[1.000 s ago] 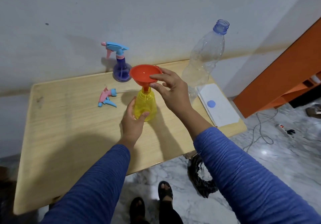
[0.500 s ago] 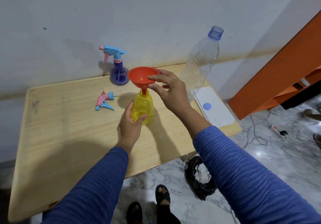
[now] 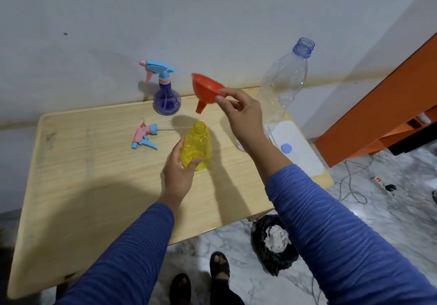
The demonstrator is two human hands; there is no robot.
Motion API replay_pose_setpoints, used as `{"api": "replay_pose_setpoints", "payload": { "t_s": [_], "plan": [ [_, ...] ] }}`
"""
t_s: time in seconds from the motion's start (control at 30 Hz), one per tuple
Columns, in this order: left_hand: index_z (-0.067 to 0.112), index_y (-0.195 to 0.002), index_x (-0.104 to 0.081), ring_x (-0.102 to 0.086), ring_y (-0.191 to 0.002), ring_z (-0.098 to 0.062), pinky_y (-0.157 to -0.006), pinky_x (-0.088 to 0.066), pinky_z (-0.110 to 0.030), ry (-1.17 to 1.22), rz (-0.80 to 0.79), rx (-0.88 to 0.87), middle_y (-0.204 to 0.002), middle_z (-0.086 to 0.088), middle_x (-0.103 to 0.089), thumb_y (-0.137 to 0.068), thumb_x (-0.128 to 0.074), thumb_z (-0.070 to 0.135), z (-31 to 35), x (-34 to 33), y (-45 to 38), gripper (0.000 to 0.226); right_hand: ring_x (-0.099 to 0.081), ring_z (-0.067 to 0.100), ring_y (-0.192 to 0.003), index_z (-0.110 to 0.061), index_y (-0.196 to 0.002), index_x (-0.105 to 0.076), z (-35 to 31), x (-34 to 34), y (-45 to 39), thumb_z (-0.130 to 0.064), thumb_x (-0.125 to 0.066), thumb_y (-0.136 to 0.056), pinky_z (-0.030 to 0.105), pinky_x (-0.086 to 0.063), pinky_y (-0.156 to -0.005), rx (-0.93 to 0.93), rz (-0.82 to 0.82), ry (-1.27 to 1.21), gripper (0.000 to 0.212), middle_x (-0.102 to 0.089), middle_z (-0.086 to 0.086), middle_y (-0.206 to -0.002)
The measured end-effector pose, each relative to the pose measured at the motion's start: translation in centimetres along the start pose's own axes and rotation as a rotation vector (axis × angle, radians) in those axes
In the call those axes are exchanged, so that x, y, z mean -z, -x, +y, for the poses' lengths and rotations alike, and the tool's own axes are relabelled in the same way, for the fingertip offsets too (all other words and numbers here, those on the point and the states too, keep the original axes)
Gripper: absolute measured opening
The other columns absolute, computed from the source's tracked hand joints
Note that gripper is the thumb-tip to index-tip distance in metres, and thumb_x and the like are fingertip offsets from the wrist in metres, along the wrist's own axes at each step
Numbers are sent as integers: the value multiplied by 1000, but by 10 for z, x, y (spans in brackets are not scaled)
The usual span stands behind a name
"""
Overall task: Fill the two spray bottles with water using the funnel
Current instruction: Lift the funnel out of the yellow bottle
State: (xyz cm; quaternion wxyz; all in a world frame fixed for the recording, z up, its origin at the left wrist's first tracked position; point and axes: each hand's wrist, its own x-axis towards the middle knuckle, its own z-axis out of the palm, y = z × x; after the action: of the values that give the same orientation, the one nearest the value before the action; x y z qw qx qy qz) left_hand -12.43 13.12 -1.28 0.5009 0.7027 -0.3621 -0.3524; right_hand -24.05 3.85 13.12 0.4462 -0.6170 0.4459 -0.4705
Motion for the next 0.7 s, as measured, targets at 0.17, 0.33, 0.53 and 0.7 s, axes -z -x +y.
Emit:
{"api": "replay_pose_setpoints", "payload": {
  "t_s": [0.17,0.33,0.53,0.7],
  "plan": [
    [32,-140,-38,-50,-117,-3,-98,-41,-18,95,19,-31,-137,6,-51,-79,-73,21,2,-3,3,71,-63,14,-85,-22,-97,-69,27,-7,-27,-21,-68,-84,22,-48,-74,-91,19,21,12,-70,1,-97],
    [43,-134,-42,-54,-117,-8,-98,-46,-30,90,15,20,-130,14,-55,-64,-69,48,-1,-4,-3,76,-58,14,-83,-21,-97,-69,75,-24,-50,-23,-66,-85,29,-46,-78,-209,12,135,12,-68,-2,-95],
    [45,-133,-42,-53,-118,-7,-101,-45,-39,92,50,22,-133,17,-53,-61,-68,63,-5,-6,-1,79,-59,15,-89,-18,-98,-67,116,-33,-70,-23,-62,-88,23,-45,-75,-323,43,186,13,-68,-1,-99],
    [64,-122,-41,-52,-119,-6,-101,-45,-37,125,69,46,-128,23,-53,-58,-71,63,-3,-8,0,70,-60,19,-101,-17,-106,-65,129,-35,-71,-24,-60,-89,24,-44,-83,-350,-16,236,19,-66,0,-104]
  ]
}}
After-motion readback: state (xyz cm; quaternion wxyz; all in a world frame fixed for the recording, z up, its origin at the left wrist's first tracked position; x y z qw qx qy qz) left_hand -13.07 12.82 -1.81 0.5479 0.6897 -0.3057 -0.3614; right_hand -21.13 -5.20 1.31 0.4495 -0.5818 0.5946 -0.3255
